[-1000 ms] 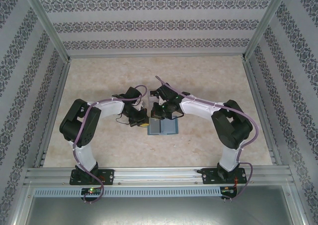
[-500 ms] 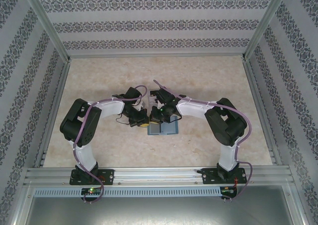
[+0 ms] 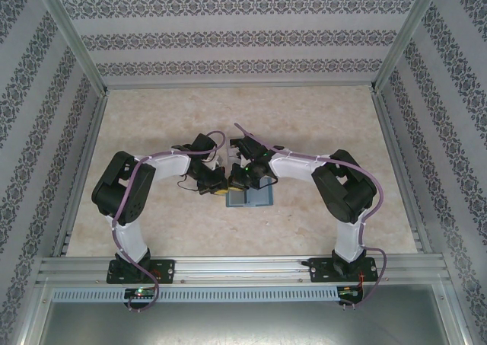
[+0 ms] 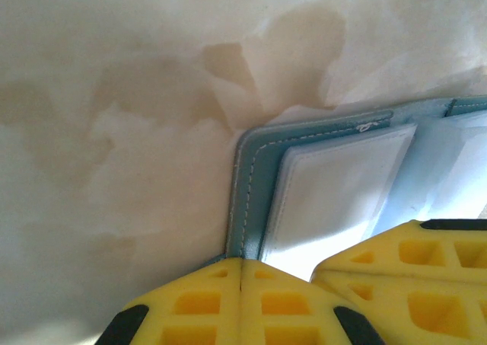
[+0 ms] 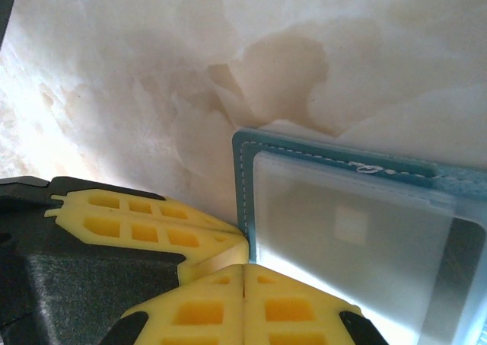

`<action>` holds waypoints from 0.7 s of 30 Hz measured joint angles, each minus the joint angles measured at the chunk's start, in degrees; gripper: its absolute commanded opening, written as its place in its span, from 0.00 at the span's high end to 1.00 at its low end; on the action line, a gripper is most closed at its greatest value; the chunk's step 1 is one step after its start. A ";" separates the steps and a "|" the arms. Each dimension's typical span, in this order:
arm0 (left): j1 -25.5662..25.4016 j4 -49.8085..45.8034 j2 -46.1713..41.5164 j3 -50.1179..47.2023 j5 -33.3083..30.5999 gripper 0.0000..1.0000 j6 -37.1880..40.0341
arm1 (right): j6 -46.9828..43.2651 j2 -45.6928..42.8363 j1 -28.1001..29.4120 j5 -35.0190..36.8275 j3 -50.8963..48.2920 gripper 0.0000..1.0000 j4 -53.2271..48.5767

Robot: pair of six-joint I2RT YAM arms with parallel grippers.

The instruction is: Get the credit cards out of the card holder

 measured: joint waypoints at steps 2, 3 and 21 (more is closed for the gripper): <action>0.00 0.00 0.00 0.00 0.00 1.00 0.00 | 0.02 0.04 0.00 -0.04 0.04 0.92 -0.02; 0.00 0.00 0.00 0.00 -0.02 1.00 0.00 | 0.02 0.07 0.00 -0.04 0.09 0.92 -0.07; 0.00 -0.81 0.00 0.24 -0.66 1.00 0.02 | 0.20 0.28 0.15 0.22 -0.17 1.00 -0.24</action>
